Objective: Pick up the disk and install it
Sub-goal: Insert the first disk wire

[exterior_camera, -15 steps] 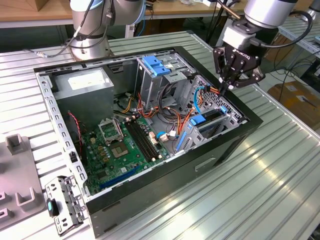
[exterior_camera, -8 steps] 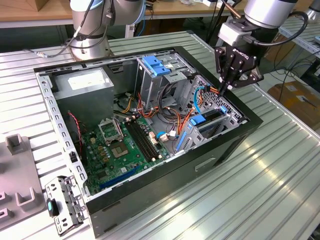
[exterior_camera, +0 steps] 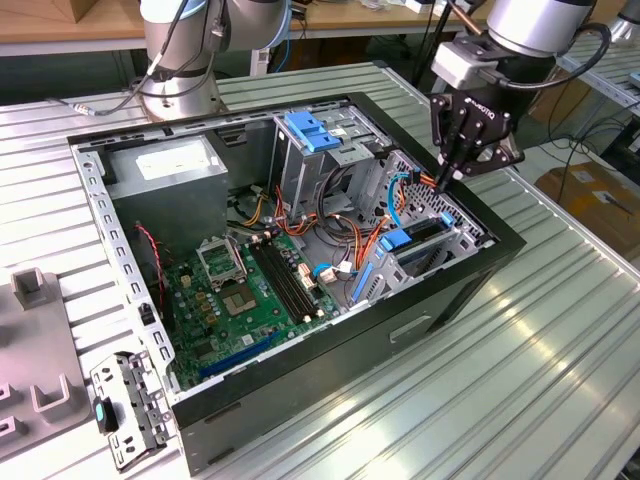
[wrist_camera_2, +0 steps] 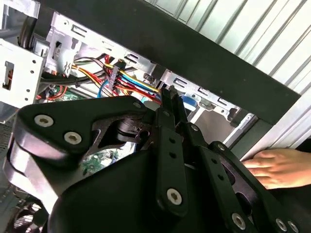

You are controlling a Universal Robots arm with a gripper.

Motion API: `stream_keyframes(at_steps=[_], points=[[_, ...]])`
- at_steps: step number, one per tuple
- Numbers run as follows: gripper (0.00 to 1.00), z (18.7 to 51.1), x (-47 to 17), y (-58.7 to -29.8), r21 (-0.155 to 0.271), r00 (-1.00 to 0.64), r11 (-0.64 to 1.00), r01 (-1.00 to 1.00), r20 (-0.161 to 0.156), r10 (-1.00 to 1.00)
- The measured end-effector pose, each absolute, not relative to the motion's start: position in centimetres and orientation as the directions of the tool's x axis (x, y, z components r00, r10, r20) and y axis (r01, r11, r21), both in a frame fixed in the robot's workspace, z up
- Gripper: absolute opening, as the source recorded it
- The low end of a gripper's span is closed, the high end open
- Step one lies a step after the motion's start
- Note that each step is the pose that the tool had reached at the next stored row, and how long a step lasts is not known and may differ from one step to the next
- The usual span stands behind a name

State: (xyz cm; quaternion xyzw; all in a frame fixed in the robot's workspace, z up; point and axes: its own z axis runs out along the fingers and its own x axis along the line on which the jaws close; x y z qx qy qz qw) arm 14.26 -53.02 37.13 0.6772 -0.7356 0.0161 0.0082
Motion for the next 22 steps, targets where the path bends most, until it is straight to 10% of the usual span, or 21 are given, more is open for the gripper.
stream_keyframes(at_steps=[22], points=[[0.16, 37.05, 13.99, -53.03, -0.013, -0.388, 0.388, -0.922, 0.034, -0.921]])
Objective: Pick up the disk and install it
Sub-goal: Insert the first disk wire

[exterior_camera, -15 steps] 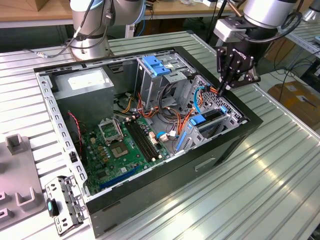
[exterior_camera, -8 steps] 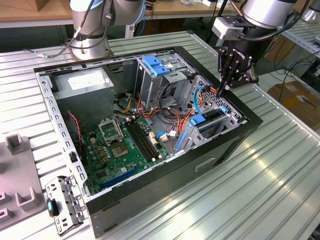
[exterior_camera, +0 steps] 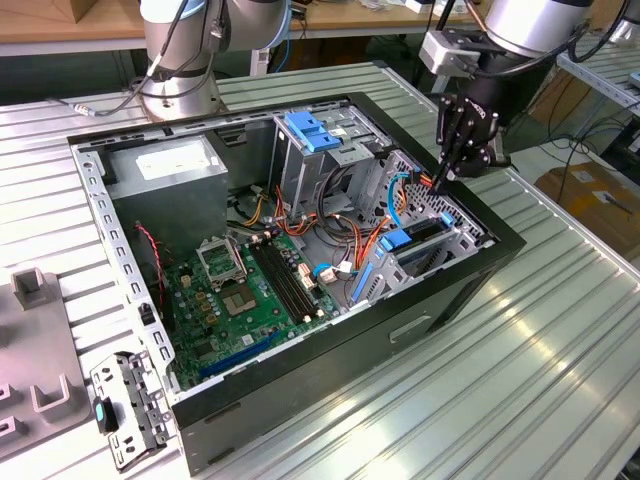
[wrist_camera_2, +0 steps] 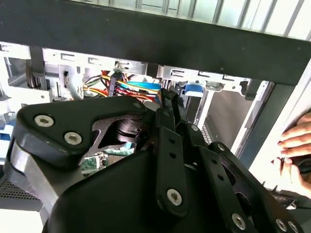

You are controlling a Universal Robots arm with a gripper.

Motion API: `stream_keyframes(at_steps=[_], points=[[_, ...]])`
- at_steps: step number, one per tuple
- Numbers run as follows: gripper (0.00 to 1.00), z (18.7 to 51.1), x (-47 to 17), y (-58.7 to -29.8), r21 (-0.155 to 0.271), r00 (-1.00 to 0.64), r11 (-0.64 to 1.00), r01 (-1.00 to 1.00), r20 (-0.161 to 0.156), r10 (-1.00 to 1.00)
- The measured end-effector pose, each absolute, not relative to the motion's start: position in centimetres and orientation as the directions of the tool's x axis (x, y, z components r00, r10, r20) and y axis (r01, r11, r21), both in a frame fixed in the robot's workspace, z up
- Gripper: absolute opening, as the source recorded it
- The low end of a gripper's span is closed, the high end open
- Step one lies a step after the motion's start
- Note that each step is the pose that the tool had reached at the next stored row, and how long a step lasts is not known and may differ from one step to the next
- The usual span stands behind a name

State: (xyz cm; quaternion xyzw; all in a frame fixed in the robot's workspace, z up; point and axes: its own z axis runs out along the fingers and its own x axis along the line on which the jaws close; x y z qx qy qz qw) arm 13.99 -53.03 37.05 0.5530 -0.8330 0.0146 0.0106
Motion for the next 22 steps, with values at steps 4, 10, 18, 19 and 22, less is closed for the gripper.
stream_keyframes(at_steps=[4, 10, 18, 19, 22], points=[[0.16, 37.0, 13.9, -53.1, -0.012, -0.481, 0.481, -0.877, 0.034, -0.876], [0.16, 37.0, 13.2, -53.9, -0.013, -0.475, 0.474, -0.880, 0.028, -0.880], [0.16, 36.9, 13.1, -54.2, -0.009, -0.371, 0.371, -0.929, 0.021, -0.928], [0.16, 36.8, 13.1, -54.2, -0.009, -0.342, 0.342, -0.940, 0.021, -0.939], [0.16, 36.8, 13.1, -54.2, -0.009, -0.291, 0.290, -0.957, 0.021, -0.957]])
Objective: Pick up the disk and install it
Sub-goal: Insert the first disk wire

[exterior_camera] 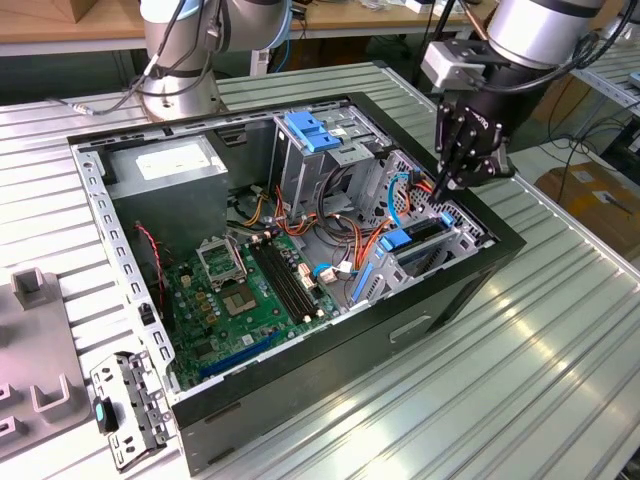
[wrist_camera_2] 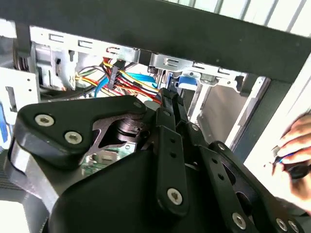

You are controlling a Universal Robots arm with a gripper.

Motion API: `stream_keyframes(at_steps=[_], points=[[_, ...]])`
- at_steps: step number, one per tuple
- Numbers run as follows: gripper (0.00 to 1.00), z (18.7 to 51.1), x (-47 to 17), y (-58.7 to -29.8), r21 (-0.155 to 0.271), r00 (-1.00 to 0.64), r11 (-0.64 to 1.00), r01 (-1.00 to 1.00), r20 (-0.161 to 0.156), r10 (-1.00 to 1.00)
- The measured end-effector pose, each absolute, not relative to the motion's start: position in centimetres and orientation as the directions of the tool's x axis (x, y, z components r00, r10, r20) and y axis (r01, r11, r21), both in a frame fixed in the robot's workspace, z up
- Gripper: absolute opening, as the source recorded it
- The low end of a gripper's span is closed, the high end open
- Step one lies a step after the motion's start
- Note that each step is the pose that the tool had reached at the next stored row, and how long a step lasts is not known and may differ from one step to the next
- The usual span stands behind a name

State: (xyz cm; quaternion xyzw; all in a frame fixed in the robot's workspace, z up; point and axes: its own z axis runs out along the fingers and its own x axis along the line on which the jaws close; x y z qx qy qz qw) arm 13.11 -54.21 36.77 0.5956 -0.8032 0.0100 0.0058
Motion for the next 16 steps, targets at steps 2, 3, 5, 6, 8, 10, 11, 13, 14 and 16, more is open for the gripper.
stream_keyframes(at_steps=[2, 3, 5, 6, 8, 10, 11, 13, 14, 16], points=[[0.16, 36.72, 13.11, -54.21, -0.009, -0.251, 0.251, -0.968, 0.021, -0.968], [0.16, 36.70, 13.11, -54.21, -0.009, -0.230, 0.229, -0.973, 0.021, -0.973], [0.16, 36.66, 13.11, -54.21, -0.009, -0.194, 0.194, -0.981, 0.021, -0.981], [0.16, 36.63, 13.11, -54.21, -0.009, -0.174, 0.173, -0.985, 0.021, -0.985], [0.16, 36.59, 13.11, -54.21, -0.009, -0.137, 0.137, -0.990, 0.021, -0.990], [0.16, 36.53, 13.11, -54.21, -0.009, -0.094, 0.094, -0.996, 0.021, -0.995], [0.16, 36.51, 13.11, -54.21, -0.009, -0.076, 0.076, -0.997, 0.021, -0.997], [0.16, 36.47, 13.10, -54.21, -0.009, -0.039, 0.039, -0.999, 0.021, -0.999], [0.16, 36.45, 13.08, -54.21, -0.009, -0.016, 0.015, -1.000, 0.021, -1.000], [0.16, 36.42, 13.03, -54.25, -0.009, 0.008, -0.008, -1.000, 0.021, -1.000]])
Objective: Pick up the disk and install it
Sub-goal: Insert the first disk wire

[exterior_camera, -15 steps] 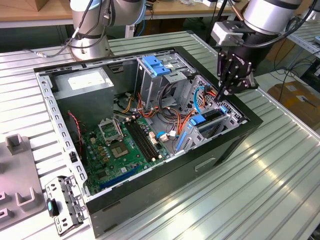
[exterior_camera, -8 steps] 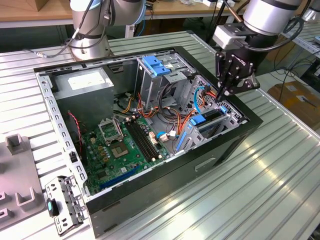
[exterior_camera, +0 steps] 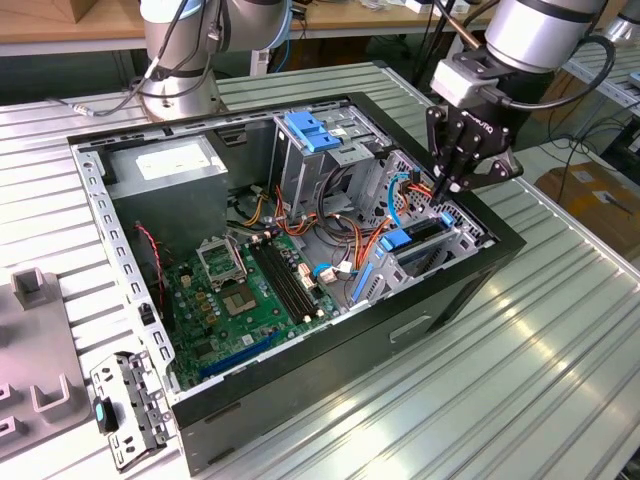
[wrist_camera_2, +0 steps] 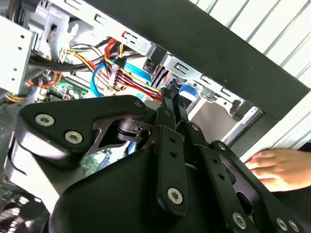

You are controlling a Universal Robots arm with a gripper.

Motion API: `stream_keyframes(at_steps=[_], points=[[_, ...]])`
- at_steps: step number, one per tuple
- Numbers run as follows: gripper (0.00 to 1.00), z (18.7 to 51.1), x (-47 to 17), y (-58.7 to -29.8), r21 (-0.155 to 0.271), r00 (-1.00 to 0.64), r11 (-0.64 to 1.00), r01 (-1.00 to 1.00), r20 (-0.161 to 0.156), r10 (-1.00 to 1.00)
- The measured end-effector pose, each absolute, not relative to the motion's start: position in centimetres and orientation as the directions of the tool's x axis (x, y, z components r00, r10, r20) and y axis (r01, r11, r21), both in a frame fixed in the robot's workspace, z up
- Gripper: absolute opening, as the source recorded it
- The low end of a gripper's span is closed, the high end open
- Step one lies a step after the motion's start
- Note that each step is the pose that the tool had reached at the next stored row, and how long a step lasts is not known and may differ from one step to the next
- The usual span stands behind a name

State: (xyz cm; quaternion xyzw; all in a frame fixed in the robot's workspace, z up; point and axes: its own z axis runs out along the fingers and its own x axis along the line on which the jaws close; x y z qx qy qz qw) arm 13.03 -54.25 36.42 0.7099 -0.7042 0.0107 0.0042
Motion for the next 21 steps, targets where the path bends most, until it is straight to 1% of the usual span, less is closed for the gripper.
stream_keyframes(at_steps=[21], points=[[0.16, 36.24, 12.21, -54.60, -0.009, 0.021, -0.021, -1.000, 0.018, -1.000]])
